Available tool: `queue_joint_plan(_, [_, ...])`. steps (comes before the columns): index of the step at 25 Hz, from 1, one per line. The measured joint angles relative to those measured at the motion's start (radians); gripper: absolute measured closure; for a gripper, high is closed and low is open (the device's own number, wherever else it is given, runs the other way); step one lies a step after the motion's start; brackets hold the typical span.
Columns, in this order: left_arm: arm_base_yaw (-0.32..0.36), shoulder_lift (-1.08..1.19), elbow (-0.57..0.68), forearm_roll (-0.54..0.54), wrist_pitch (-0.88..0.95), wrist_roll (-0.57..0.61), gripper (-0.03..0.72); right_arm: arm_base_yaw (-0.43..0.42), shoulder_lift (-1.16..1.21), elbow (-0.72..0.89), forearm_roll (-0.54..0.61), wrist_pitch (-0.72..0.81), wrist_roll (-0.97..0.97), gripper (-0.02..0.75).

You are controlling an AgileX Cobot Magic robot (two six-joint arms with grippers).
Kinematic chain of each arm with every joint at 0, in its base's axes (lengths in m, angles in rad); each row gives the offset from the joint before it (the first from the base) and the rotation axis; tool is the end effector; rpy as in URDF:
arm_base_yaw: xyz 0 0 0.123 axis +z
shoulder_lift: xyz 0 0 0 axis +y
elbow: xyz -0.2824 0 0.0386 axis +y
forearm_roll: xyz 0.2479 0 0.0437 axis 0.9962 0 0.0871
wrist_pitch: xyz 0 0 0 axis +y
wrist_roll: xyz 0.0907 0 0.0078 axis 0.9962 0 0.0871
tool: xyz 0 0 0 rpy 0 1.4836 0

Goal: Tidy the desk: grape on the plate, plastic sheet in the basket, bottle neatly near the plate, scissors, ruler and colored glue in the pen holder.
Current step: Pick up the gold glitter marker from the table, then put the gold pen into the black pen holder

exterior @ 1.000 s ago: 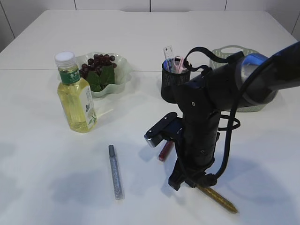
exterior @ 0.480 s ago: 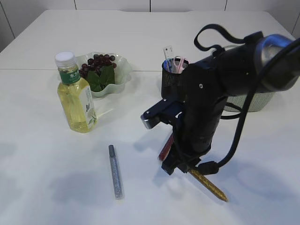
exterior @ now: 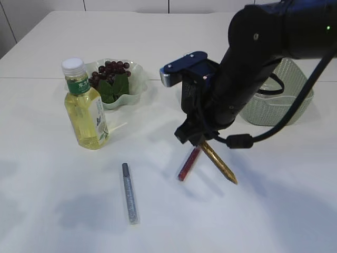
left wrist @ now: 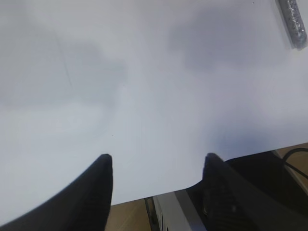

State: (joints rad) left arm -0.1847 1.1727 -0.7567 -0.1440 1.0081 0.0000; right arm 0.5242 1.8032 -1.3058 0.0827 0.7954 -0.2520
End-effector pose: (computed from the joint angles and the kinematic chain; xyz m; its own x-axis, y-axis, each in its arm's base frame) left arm 0.1865 -0.0461 0.2502 -0.9685 0.1031 -0.2265 0.1362 0.9813 -0.1358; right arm 0.3209 0.1917 0.2242 -0.6931 -0.6230 -0.3626 -0.6641 0.7475 -0.0151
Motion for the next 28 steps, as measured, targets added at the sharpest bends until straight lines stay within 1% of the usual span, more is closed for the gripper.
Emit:
queue_joint_plan(2, [0.0, 0.0, 0.0, 0.0, 0.0, 0.0, 0.253, -0.034, 0.0, -0.039, 0.076, 0.002, -0.047, 0.603])
queue_joint_plan(6, [0.0, 0.0, 0.0, 0.0, 0.013, 0.0, 0.253, -0.119, 0.0, -0.113, 0.271, 0.002, -0.178, 0.603])
queue_joint_plan(11, [0.0, 0.0, 0.0, 0.0, 0.023, 0.0, 0.253, -0.251, 0.0, -0.185, 0.476, 0.002, -0.316, 0.603])
queue_joint_plan(14, [0.0, 0.0, 0.0, -0.004, 0.023, 0.0, 0.253, -0.325, 0.0, -0.205, 0.627, -0.005, -0.422, 0.603])
queue_joint_plan(16, [0.0, 0.0, 0.0, -0.008, 0.023, 0.0, 0.253, -0.368, 0.009, -0.211, 0.758, -0.014, -0.515, 0.603])
queue_joint_plan(20, [0.0, 0.0, 0.0, -0.02, 0.023, 0.0, 0.253, -0.415, 0.047, -0.213, 0.98, -0.043, -0.675, 0.603])
queue_joint_plan(28, [0.0, 0.0, 0.0, -0.034, 0.023, 0.0, 0.253, -0.419, 0.144, -0.244, 1.296, -0.114, -1.031, 0.603])
